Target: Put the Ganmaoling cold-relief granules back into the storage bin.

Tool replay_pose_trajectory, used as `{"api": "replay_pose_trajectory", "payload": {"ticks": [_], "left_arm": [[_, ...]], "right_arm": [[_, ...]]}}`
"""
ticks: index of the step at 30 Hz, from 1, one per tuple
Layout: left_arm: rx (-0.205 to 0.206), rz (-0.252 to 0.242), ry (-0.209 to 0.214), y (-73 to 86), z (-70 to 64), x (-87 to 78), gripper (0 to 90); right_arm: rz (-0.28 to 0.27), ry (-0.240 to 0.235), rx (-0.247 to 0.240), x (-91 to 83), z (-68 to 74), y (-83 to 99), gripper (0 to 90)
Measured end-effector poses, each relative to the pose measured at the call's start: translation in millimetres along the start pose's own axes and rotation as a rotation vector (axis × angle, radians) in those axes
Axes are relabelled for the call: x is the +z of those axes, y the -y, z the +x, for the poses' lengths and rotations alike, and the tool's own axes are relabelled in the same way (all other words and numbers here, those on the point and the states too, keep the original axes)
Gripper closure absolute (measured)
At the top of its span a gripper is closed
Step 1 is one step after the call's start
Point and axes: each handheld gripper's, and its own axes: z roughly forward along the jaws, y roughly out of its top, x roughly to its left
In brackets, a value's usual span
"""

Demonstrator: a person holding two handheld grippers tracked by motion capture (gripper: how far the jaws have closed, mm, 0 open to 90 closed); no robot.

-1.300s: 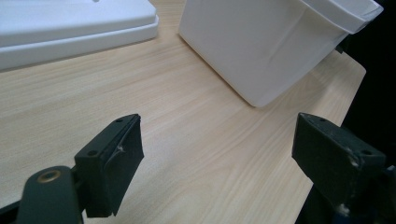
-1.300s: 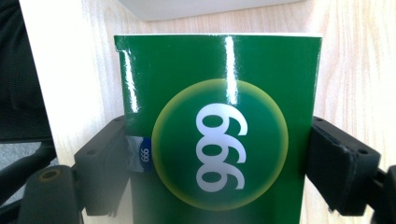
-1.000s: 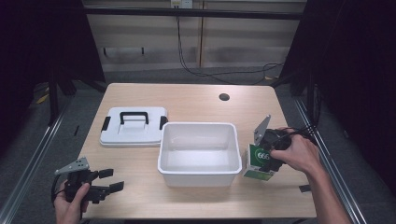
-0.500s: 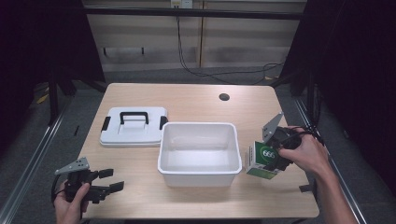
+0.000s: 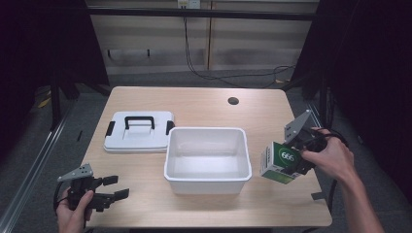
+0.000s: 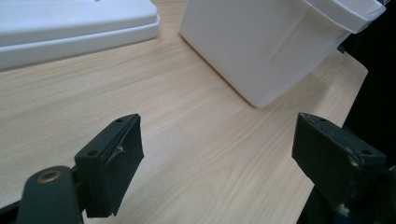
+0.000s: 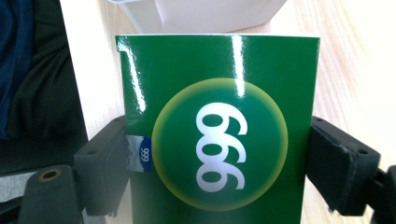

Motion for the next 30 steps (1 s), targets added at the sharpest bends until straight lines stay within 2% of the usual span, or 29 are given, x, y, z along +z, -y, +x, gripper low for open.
{"api": "replay_pose_trajectory", "payload": {"ticks": [5, 6, 12, 30], "left_arm": [[0.002, -0.006, 0.002, -0.1, -0.2, -0.4, 16.5], [-0.001, -0.008, 0.003, 0.0, -0.3, -0.6, 16.5], [0.001, -0.008, 0.004, -0.1, -0.4, -0.6, 16.5], [0.002, -0.009, 0.006, -0.1, -0.3, -0.8, 16.5]], "right_arm": [[-0.03, 0.018, -0.003, -10.1, 0.9, 1.3, 16.4], [-0.055, 0.025, -0.01, -14.7, 0.9, 2.2, 16.4], [-0.112, 0.025, -0.008, -23.6, 1.6, 1.8, 16.4], [-0.189, 0.053, -0.005, -46.3, 2.0, -8.8, 16.3]]}}
